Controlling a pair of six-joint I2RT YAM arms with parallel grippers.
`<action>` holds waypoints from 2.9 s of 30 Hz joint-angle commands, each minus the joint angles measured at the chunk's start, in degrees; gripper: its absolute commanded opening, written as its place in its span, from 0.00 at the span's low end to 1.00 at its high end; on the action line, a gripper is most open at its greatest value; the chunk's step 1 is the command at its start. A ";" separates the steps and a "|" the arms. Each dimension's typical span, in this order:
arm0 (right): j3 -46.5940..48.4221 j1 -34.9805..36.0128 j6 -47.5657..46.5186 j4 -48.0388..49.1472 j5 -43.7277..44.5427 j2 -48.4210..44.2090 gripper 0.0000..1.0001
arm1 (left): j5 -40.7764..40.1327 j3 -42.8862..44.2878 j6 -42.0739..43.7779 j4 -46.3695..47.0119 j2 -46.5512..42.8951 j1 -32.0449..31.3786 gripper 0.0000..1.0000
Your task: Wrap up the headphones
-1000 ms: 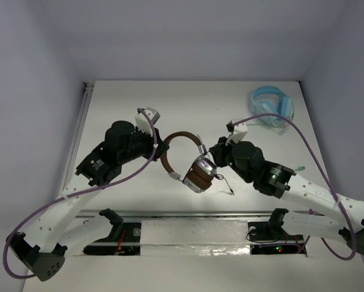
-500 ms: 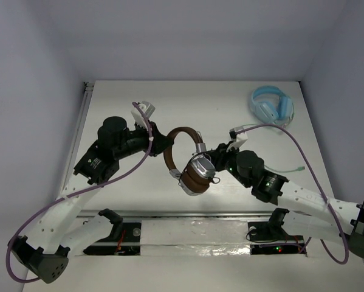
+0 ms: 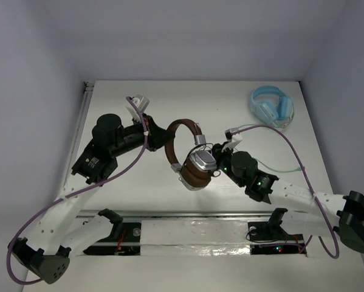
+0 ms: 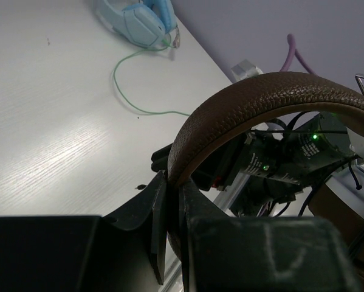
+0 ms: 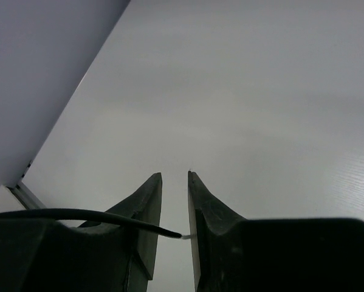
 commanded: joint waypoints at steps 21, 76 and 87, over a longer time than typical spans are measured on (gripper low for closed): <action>-6.31 -0.25 2.74 13.84 -1.14 2.61 0.31 | 2.18 4.00 -13.97 18.90 0.52 0.84 0.00; 21.13 20.75 9.16 -11.13 5.96 3.93 0.00 | -72.44 -25.62 -19.07 13.74 0.61 -26.31 0.00; 14.26 16.54 18.82 2.07 24.69 4.64 0.01 | -70.58 -25.28 -24.87 8.55 2.28 -29.48 0.00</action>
